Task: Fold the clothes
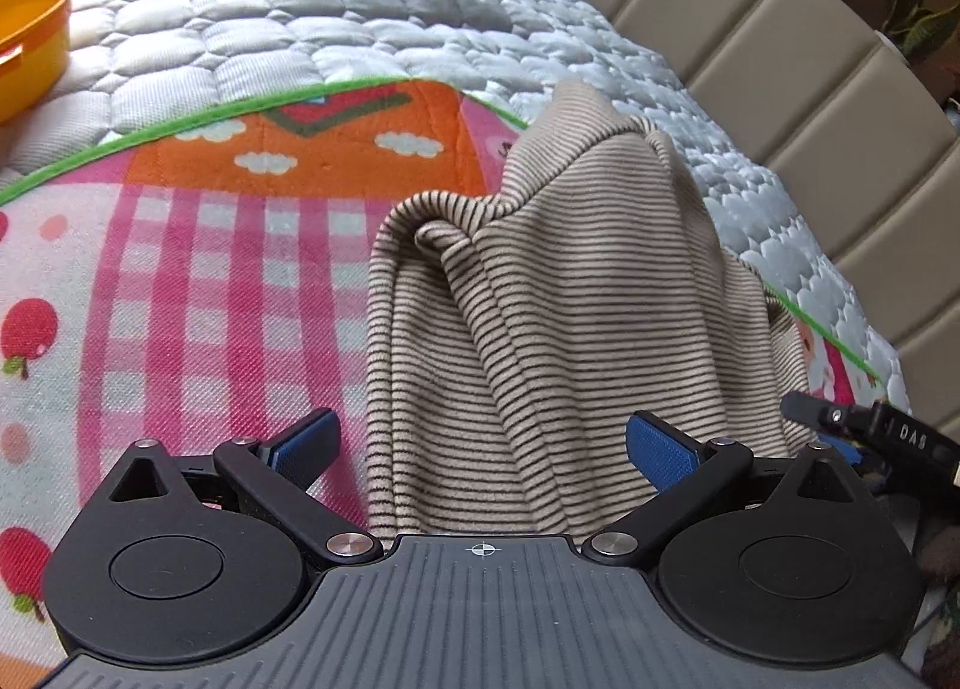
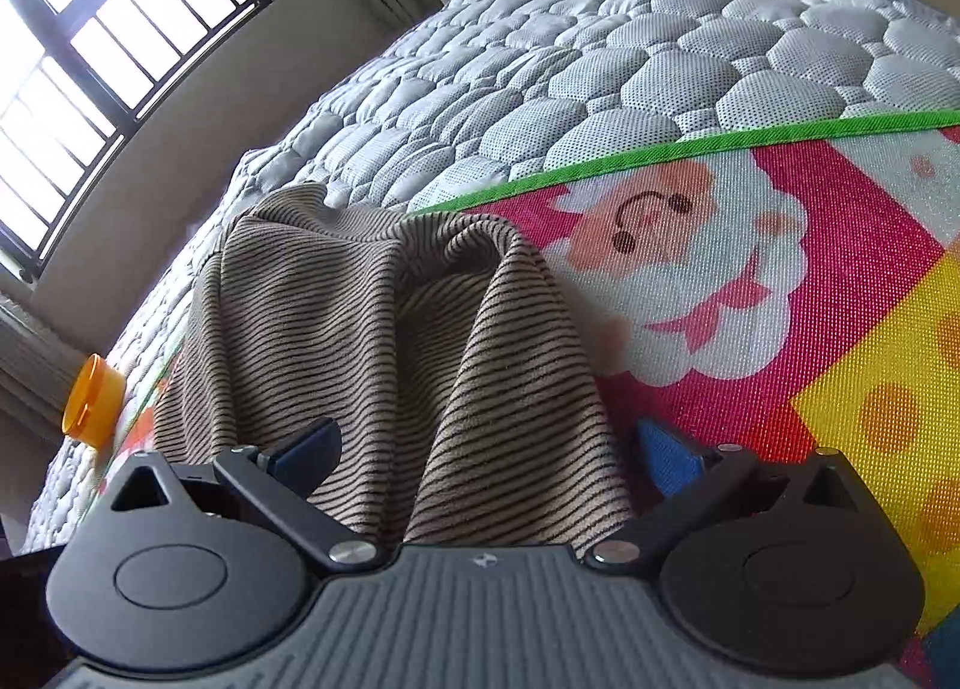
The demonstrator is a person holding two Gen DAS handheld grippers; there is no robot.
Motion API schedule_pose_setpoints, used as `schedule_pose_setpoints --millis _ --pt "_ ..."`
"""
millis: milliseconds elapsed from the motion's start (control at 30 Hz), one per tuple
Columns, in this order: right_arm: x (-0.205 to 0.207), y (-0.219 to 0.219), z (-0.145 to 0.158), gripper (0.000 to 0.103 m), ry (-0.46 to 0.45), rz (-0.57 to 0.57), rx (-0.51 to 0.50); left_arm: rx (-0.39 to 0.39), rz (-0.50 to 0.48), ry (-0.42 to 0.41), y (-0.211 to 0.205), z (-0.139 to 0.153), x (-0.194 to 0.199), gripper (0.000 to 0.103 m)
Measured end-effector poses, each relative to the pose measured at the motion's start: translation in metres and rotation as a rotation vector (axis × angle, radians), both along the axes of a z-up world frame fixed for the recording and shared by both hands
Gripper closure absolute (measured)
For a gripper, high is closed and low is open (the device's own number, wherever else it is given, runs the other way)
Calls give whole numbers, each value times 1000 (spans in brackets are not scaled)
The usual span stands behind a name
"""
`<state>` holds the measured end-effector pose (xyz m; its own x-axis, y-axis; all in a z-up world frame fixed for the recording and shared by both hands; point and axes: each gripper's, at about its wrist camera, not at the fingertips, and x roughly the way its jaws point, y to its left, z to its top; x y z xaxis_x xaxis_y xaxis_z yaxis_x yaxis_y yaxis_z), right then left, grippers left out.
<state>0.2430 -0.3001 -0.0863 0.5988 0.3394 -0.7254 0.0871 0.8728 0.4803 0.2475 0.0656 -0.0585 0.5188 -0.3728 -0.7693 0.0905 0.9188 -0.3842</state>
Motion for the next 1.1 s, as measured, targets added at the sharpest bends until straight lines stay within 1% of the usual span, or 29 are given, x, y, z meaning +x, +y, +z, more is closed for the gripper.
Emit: schedule_pose_setpoints --millis 33,100,200,233,267,300,333,367,400,433,467,500,567,633,667,767,833,867,900,933,967,1000,1033,1067,1100 --pt "2 0 1 0 14 38 -4 16 -27 -8 -1 -2 -2 0" --pt "4 5 1 0 12 98 -44 57 -71 -18 -7 -3 -5 0" --pt "-3 21 1 0 -38 129 -144 112 -70 -7 -17 -4 -4 0" --pt "-6 28 1 8 -57 135 -198 124 -69 -6 -19 -3 -5 0" --pt "-11 35 2 13 -72 145 -244 131 -67 -8 -20 -1 -7 0" --pt "-15 41 4 22 -86 156 -287 137 -66 -10 -20 0 -9 0" --pt "-18 44 6 36 -94 167 -292 144 -64 -12 -21 2 -11 1" --pt "-19 46 10 43 -89 174 -278 150 -62 -14 -22 3 -13 9" --pt "-19 46 13 57 -75 183 -262 157 -61 -17 -22 5 -15 15" --pt "-19 47 15 71 -55 188 -250 164 -59 -19 -23 7 -17 28" --pt "-20 49 17 74 -34 193 -238 170 -57 -21 -24 8 -19 40" --pt "-23 51 19 76 -13 200 -243 177 -56 -23 -24 10 -20 46" --pt "-33 56 23 79 26 222 -266 170 -54 9 -26 12 -28 61" --pt "-51 58 27 83 70 249 -292 167 -69 50 -28 13 -45 70" --pt "-63 58 27 84 99 259 -301 166 -76 71 -30 14 -53 72" --pt "-107 55 27 84 172 301 -323 162 -98 133 -34 16 -78 72" --pt "-134 54 30 82 198 315 -345 153 -143 181 -35 17 -104 72" --pt "-145 54 35 81 184 316 -370 151 -171 200 -36 18 -117 71" --pt "-155 54 40 78 163 315 -399 149 -188 196 -34 22 -129 69" --pt "-165 54 47 75 115 308 -424 146 -194 175 -31 28 -139 65" --pt "-172 53 56 75 65 295 -429 144 -201 155 -28 35 -148 65" --pt "-174 51 62 71 34 257 -395 141 -207 134 -25 41 -158 61" --pt "-175 47 67 65 8 213 -350 111 -205 108 -20 49 -166 49" --pt "-176 43 73 63 -18 169 -305 58 -196 77 -12 58 -172 37" --pt "-175 39 74 60 -32 118 -250 4 -184 61 -7 64 -175 34"
